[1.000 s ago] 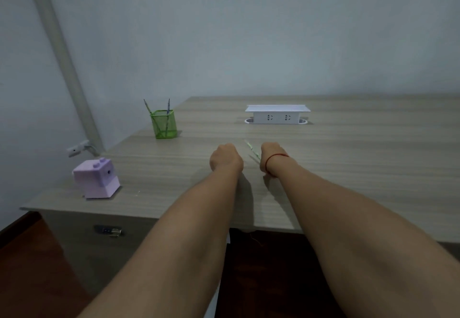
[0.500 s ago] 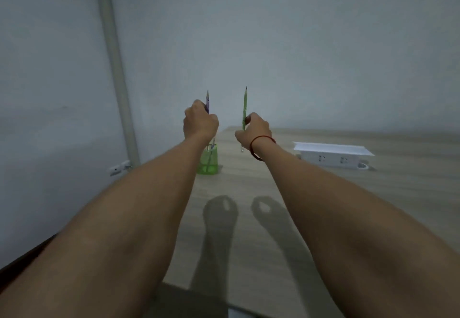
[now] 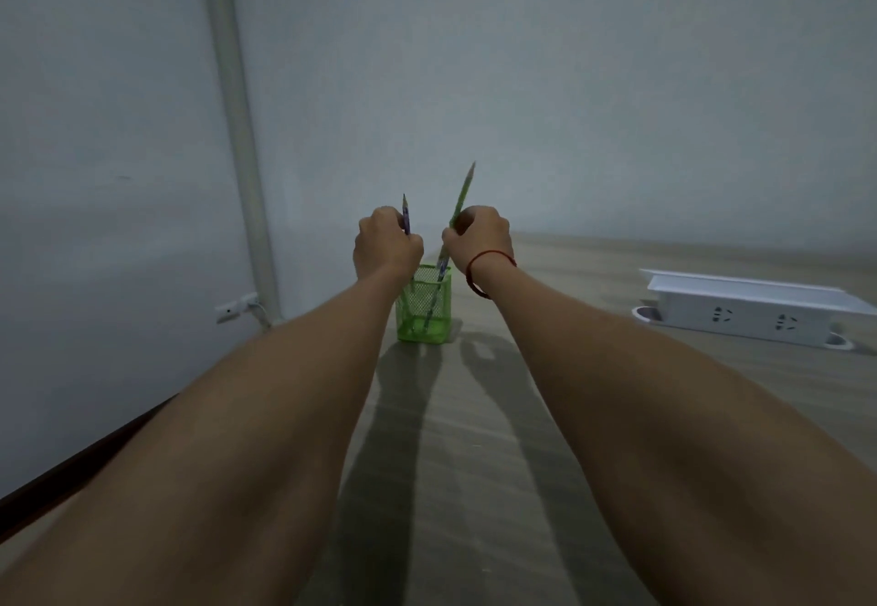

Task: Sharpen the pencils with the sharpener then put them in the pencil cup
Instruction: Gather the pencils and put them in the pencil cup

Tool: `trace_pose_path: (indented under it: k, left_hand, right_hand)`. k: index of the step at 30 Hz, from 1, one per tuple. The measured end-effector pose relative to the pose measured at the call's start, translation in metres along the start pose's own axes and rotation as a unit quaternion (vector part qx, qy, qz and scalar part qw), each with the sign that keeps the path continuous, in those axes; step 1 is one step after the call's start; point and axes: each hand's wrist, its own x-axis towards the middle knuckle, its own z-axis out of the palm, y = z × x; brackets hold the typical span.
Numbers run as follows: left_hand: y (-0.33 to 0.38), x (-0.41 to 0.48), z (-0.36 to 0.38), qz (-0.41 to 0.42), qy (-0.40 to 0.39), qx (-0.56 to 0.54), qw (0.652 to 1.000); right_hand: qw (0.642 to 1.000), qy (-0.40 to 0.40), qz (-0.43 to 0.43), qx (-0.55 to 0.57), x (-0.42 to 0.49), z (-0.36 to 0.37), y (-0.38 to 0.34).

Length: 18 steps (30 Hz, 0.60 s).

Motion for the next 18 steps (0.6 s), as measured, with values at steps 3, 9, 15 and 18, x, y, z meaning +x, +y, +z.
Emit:
trace_pose_path:
  k: [3,9,15,18]
  left_hand:
    - [-0.010,0.004,0.009,-0.023,-0.018,0.036,0.999]
    - [-0.015,0.010,0.015,-0.052,-0.048,0.056,0.996]
    - [-0.011,0.006,0.008,-0.062,-0.047,0.045,0.996]
    - [-0.002,0.002,-0.006,-0.057,-0.047,0.035,0.997]
  right_hand:
    - [1.000,-0.006,-0.012,-0.019,0.005,0.008,0.006]
    - [0.998,-0.039,0.014,-0.051,0.013,0.027,0.014]
    - [0.988,-0.107,0.052,-0.096,0.012,0.030,0.012]
    - [0.988,-0.101,0.053,-0.101,0.008,0.014,0.001]
